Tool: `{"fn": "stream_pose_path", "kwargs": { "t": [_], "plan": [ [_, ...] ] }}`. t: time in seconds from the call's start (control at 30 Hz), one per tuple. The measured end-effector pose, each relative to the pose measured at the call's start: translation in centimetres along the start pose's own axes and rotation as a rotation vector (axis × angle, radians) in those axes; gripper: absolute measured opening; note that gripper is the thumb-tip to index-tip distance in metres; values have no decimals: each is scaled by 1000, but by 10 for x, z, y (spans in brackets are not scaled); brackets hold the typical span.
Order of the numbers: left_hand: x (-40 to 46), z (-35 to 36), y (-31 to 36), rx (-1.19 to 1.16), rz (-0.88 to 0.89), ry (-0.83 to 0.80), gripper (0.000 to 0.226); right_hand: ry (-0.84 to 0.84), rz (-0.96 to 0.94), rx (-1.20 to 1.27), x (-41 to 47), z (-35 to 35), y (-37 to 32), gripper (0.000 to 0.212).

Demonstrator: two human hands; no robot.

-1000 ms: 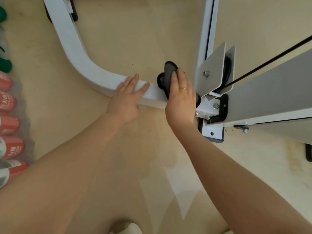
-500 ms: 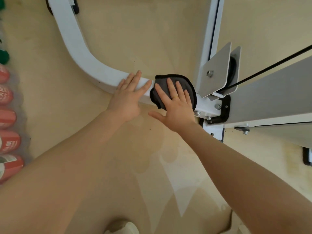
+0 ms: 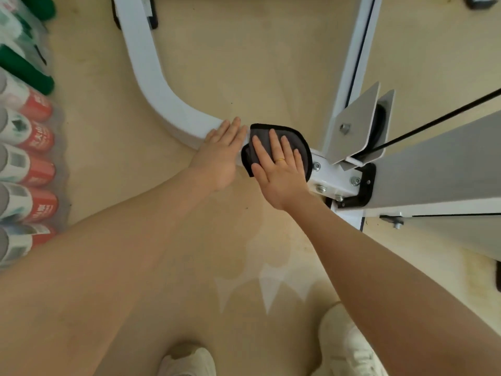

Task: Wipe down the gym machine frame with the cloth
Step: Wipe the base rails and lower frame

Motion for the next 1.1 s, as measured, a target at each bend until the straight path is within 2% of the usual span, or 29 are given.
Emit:
{"fn": "stream_pose_path", "kwargs": {
  "t": [0.13, 0.2, 0.3, 0.37, 0.47, 0.57, 0.67, 0.9, 1.0, 1.1],
  "plan": [
    [-4, -4, 3, 5, -40, 19, 70, -57, -32, 139, 32, -15, -7, 54],
    [-9, -3, 0, 27, -116, 50, 72, -44, -54, 180, 32, -20, 0, 56],
    [-18, 1, -4, 75, -242, 59, 76, 26, -113, -1, 17, -15, 15, 56],
    [-20, 2, -3, 77, -255, 44, 75, 54, -115, -100, 11, -10, 22, 58],
    [-22, 1, -9, 27, -257, 64, 70, 75, -146, -119, 24, -12, 14, 60],
    [-27, -3, -19, -10, -227, 49, 70, 21, -203, -86, 56, -11, -16, 62],
    [-28, -8, -28, -17, -280, 37, 69, -13, -276, -147, 76, -7, -38, 64],
    [-28, -8, -28, -182, -308, 3, 74, 83, -270, -280, 26, -20, 19, 64],
    [-27, -8, -28, -227, -319, -4, 75, 71, -269, -314, 32, -18, 10, 66],
    [-28, -8, -28, -227, -325, -8, 78, 62, -347, -352, 45, -6, -14, 66]
  ]
}}
Point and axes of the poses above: each hand's wrist, its own x-axis towards the middle knuckle, its own z-axis out of the palm, y = z × x, the point moved 1 cm from there along x, towards the middle knuckle, and after that the axes turned 8 degrees about x, right-handed, at the moved point
